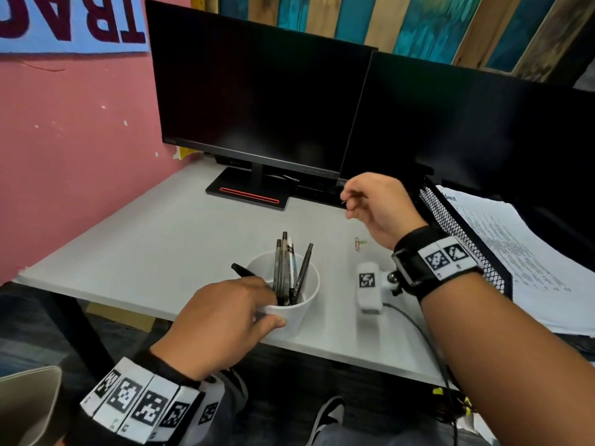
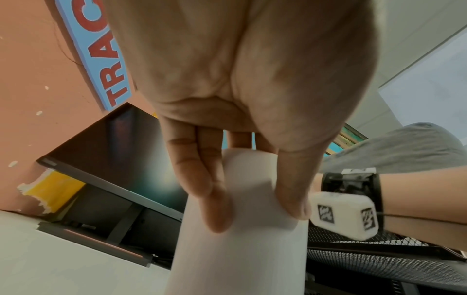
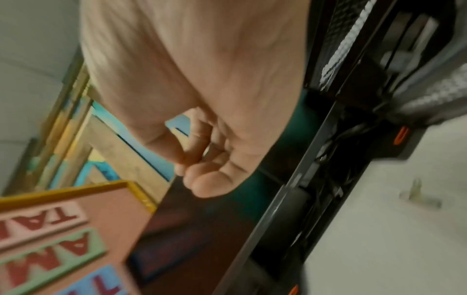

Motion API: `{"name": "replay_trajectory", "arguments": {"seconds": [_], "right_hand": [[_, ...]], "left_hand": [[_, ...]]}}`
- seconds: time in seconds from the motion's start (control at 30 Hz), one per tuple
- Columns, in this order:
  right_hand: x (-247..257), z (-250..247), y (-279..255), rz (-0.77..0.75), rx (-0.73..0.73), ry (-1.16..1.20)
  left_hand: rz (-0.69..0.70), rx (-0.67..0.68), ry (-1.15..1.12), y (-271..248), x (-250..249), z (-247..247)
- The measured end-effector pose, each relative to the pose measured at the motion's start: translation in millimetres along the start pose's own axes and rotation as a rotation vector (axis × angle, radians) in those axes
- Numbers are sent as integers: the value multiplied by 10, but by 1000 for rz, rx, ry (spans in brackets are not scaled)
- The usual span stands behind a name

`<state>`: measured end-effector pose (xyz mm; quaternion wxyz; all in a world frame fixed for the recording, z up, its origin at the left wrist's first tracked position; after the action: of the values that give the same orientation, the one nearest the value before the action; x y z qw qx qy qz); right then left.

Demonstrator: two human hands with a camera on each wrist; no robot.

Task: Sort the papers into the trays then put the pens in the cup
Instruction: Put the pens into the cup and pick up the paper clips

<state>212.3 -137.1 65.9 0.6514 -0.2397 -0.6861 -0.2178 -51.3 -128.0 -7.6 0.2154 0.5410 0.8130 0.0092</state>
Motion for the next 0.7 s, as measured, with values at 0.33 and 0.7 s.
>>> {"name": "replay_trajectory", "arguments": {"seconds": [0.33,0.7], "right_hand": [[-1284,-586,741,395,-175,-872],[-1329,-439,620,335,-188,-1197]], "left_hand": [[-33,-14,31,-7,201,-96],[-68,-10,28,-65,208,-159]]}}
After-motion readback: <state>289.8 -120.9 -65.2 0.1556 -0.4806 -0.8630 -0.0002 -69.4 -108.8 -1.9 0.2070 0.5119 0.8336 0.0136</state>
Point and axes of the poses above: each hand's wrist, its own y-axis towards the middle knuckle, its own z-axis out of the palm, x = y × z, the point moved 9 cm from there along y, towards the middle knuckle, and after that the axes turned 7 degrees about z, right-handed, at the moved point
